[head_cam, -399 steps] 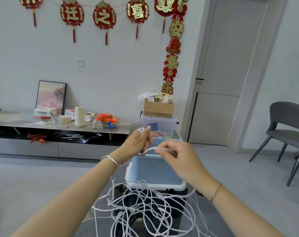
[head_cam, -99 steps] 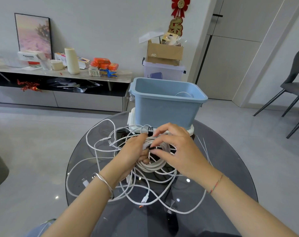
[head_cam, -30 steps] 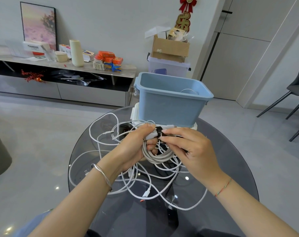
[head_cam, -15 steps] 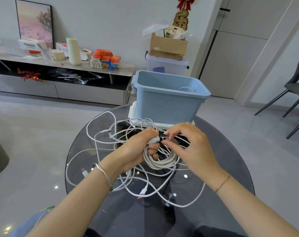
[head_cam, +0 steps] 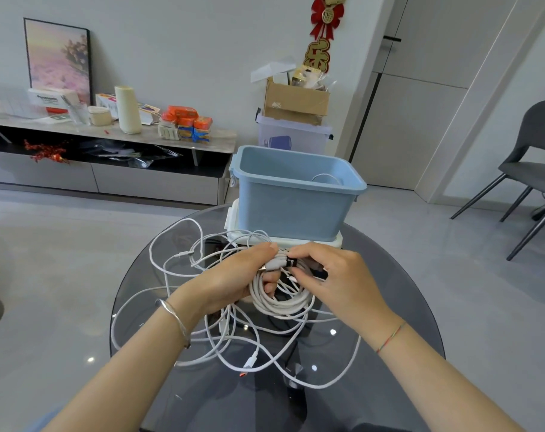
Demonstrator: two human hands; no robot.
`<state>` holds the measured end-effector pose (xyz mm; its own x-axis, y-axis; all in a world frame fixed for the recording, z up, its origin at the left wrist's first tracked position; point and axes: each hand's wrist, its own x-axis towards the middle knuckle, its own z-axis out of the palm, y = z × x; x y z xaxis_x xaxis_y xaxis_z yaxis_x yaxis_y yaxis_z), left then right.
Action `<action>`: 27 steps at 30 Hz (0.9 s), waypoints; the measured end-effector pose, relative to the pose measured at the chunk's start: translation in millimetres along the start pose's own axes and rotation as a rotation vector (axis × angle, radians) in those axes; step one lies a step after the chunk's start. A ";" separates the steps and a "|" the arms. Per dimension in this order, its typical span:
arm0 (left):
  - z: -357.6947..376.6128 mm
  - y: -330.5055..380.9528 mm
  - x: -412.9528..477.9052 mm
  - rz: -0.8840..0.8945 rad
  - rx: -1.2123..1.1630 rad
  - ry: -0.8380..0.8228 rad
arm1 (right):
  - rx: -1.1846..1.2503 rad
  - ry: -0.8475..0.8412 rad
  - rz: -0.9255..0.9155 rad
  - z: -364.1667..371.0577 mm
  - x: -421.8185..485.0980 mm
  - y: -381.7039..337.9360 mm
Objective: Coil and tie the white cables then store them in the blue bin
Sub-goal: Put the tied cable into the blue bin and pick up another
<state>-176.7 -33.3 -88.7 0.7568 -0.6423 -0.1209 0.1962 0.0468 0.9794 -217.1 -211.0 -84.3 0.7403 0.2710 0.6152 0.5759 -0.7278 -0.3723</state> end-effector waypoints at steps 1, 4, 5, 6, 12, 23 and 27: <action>-1.1 4.2 -1.5 0.026 0.097 0.023 | 0.007 0.017 0.028 -1.8 2.3 0.7; -7.1 18.7 1.1 0.149 0.474 0.158 | 0.013 0.034 0.091 -5.6 15.6 4.1; -9.4 24.2 4.1 0.196 0.564 0.194 | 0.007 0.033 0.092 -6.4 22.3 4.6; -12.6 32.0 8.3 0.243 0.617 0.228 | 0.010 0.039 0.093 -8.5 32.6 3.9; -29.5 88.3 47.6 0.422 0.696 0.347 | -0.071 0.024 0.083 -26.7 109.7 9.6; -119.3 104.0 128.8 0.189 0.511 0.667 | 0.012 0.066 0.590 9.6 234.1 116.0; -135.7 86.9 147.9 0.142 0.404 0.603 | -0.037 -0.107 0.706 53.7 245.8 144.8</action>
<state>36.9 -20.4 -43.4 0.9918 -0.1137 0.0582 -0.0864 -0.2621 0.9612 66.9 -216.0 -24.3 0.9630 -0.2142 0.1638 -0.0643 -0.7723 -0.6319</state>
